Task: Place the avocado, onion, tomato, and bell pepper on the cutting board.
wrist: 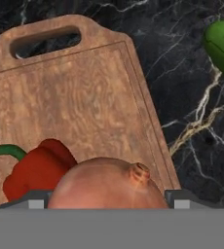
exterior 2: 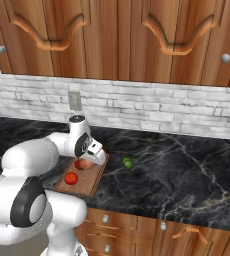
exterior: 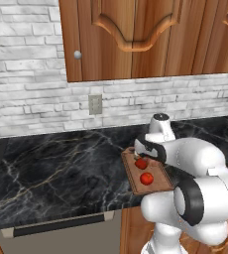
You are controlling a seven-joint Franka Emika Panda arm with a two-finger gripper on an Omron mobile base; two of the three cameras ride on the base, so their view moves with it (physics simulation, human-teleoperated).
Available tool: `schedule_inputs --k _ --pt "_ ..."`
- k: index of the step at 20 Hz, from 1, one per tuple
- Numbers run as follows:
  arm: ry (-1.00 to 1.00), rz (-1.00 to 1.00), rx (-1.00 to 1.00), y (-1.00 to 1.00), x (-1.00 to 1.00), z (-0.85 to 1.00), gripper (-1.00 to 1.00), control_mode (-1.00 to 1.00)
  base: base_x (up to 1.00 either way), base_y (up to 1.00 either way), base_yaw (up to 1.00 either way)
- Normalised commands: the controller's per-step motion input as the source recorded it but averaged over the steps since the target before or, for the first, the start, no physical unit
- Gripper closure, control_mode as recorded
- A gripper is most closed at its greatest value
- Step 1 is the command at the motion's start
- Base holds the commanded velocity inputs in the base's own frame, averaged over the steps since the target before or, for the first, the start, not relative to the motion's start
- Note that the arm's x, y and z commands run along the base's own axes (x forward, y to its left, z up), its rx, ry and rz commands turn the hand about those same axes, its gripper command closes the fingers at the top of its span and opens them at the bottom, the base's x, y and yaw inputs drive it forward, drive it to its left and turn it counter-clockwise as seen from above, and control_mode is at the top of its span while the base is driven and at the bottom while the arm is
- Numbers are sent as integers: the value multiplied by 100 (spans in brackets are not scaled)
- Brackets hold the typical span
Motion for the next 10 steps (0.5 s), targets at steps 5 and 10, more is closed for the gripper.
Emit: schedule_inputs --k 5,10 --pt "8 0 0 0 33 -16 100 -100 0 0 0" --pt "7 0 0 -5 24 -20 100 -100 0 0 0"
